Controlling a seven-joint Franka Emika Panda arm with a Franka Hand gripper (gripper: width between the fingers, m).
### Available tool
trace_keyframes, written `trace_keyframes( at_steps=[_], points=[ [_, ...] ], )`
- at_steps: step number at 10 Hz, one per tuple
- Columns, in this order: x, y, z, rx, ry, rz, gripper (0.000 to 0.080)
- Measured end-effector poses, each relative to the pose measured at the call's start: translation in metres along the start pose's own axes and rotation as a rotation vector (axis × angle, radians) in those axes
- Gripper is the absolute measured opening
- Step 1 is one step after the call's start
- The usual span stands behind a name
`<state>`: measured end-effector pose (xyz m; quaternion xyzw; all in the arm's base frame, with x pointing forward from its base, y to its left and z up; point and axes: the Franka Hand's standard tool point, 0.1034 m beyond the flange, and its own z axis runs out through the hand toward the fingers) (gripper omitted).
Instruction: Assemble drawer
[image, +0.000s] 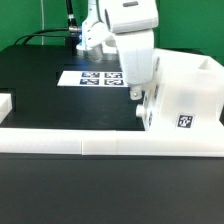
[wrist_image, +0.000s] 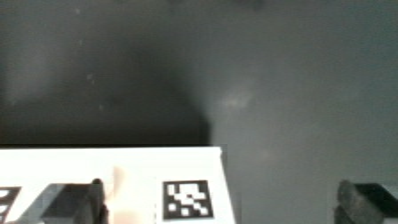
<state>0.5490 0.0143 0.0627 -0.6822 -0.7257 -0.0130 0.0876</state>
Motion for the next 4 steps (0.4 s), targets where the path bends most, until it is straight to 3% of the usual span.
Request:
trace_keyframes(
  at_steps=[2,3,4],
  points=[
    [-0.032,-0.003,-0.006,0.005,-0.002,-0.007,0.0648],
    [-0.039,-0.003,-0.010,0.003,-0.003,0.005,0.0648],
    [-0.040,-0.001,-0.016,-0.019,-0.010,0.018,0.0648]
  ],
)
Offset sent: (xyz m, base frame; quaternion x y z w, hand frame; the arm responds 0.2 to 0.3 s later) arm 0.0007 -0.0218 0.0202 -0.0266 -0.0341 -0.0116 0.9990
